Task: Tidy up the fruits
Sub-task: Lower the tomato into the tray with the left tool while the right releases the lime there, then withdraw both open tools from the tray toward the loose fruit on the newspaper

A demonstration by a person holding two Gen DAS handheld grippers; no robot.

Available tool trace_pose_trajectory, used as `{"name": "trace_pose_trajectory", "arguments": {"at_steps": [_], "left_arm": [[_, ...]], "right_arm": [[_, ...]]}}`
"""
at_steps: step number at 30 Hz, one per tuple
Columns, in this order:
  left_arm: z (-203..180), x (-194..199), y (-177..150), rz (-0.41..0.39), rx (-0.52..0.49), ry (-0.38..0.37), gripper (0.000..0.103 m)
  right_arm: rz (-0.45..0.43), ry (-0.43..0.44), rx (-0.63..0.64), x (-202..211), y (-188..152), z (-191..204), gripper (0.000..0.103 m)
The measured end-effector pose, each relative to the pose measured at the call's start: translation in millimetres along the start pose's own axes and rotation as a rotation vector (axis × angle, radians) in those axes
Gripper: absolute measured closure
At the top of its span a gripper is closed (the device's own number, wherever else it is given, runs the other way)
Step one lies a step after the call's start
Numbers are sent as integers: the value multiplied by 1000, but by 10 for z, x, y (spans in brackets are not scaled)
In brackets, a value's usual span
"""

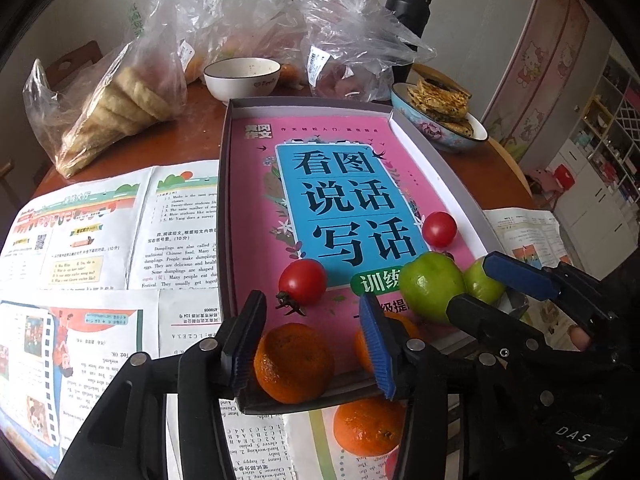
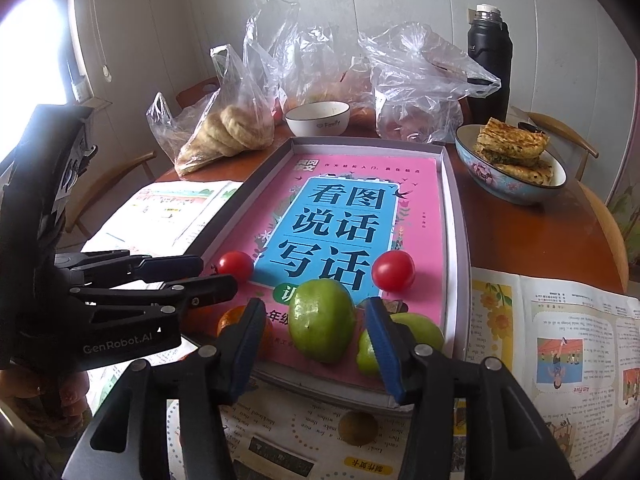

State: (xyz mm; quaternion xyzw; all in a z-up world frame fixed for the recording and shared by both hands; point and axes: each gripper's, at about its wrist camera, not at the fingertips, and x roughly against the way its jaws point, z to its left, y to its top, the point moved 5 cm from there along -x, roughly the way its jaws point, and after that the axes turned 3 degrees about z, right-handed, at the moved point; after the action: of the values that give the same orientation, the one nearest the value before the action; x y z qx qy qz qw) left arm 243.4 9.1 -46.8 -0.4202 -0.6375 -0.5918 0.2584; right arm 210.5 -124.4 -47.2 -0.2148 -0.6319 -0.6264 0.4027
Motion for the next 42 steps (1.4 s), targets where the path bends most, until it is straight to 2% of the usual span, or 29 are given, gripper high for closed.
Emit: {"name": "trace_pose_trajectory", "arguments": {"at_steps": [4,7,8,11,17,25,39,42], "left_arm": [[4,104,13,-21,14,-5,49],[4,187,12,-35,16,1,38],[4,219,8,-39,15,4,38],[2,309,-10,-54,15,5,37],[-30,486,-76,-75,5,3,37],[-110,632,-184,-89,-14,-3,37],[-208,742,-361,-92,-32,-8,37],[-212,756,-389,-87,-31,-3,28]], "right_arm": [[-11,-5,11,59,6,20,48],[-24,-8,16,117,6,26,46],[-31,-6,16,142,8,23,44],[-52,-11,14,243,18,5,38],[-93,-30,1,484,13,-100,35],[-115,-43,-20,704,-79,-209,35],[-117,-39,-13,832,-290,-153,35],[-120,-43,-10,862,-315,-134,33]]}}
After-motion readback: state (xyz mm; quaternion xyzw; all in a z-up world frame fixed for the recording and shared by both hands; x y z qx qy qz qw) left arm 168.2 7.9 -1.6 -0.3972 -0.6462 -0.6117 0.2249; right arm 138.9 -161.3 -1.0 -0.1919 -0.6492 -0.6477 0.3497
